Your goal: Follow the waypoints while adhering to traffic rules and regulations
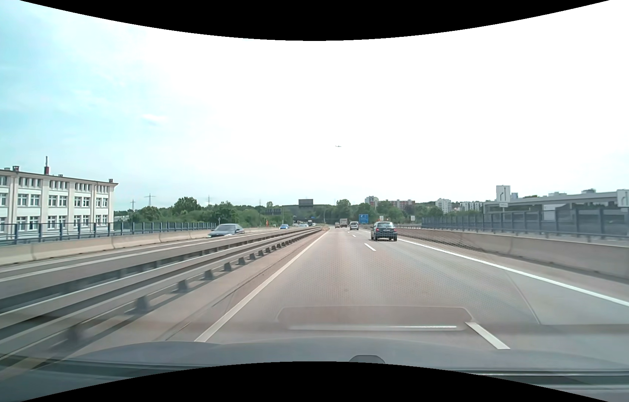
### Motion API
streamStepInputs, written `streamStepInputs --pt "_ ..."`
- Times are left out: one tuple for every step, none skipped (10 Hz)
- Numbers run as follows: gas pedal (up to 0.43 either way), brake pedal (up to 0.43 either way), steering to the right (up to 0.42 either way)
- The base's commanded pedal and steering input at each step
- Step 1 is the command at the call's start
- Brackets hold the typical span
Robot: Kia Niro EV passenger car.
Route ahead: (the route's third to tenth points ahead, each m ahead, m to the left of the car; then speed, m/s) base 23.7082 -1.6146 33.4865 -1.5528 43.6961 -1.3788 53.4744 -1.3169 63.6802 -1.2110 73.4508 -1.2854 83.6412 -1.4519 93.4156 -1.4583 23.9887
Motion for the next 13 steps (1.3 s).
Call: streamStepInputs --pt "0.110 0.000 -0.002" --pt "0.110 0.000 -0.002" --pt "0.118 0.000 -0.002" --pt "0.118 0.000 -0.002" --pt "0.118 0.000 -0.002" --pt "0.118 0.000 -0.003" --pt "0.130 0.000 -0.004" --pt "0.130 0.000 -0.004" --pt "0.130 0.000 -0.005" --pt "0.130 0.000 -0.005" --pt "0.138 0.000 -0.005" --pt "0.138 0.000 -0.005" --pt "0.138 0.000 -0.005"
